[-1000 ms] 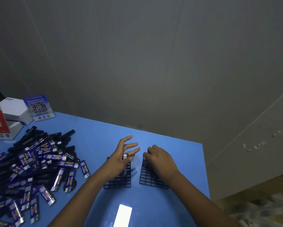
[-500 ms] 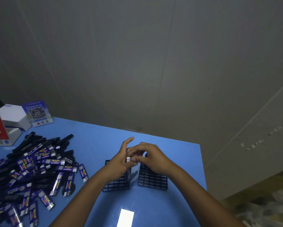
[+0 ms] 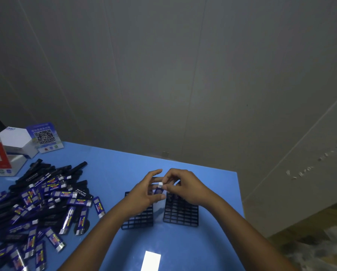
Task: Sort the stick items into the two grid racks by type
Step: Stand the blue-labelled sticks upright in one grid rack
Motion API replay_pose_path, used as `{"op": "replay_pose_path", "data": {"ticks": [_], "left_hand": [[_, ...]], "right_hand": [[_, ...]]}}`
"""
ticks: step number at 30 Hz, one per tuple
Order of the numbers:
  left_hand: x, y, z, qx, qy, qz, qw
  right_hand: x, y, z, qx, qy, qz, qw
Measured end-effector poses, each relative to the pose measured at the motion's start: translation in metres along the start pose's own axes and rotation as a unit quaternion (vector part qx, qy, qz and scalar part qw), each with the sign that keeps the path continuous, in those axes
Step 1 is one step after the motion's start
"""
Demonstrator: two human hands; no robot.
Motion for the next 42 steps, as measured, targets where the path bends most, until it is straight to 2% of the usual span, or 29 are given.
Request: {"op": "replay_pose_path", "data": {"ticks": [2,4,8,12,14,24,34,42], "left_hand": [[0.002,0.004,-0.007,0.077,-0.026,0.051,0.995],[0.004,0.009,-0.015,0.189,-0.056,0.104,0.975],[0.003,0.012,-0.025,0.395,-0.118,0.149,0.899],[0.004,0.007,-0.042,0.484,-0.14,0.163,0.848],[0.004,0.005,-0.047,0.499,-0.153,0.166,0.837],[0.003,0.004,-0.049,0.464,-0.133,0.144,0.864],[0.002,0.002,-0.046,0.472,-0.132,0.134,0.861],[-0.004,0.002,-0.042,0.474,-0.137,0.136,0.859]], "right_hand": [[-0.001,0.007,0.004,-0.009,-0.007,0.038,0.999],[-0.004,0.011,0.013,-0.034,-0.008,0.055,0.998],[-0.007,0.014,0.029,-0.114,0.001,0.051,0.992],[-0.012,0.01,0.038,-0.188,-0.008,0.054,0.981],[-0.014,0.006,0.041,-0.216,-0.009,0.056,0.975],[-0.012,-0.008,0.047,-0.27,0.012,0.057,0.961],[-0.014,-0.011,0.049,-0.331,0.024,0.054,0.942],[-0.018,-0.016,0.044,-0.418,0.054,0.035,0.906]]}}
Point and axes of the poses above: each hand's wrist, its own x-axis towards the middle knuckle, its own y-axis out of the back of the hand, z = x × y, the point moved 1 cm from there along x, towards the middle knuckle, and after that the axes turned 14 degrees about z, right-handed, at the moved point
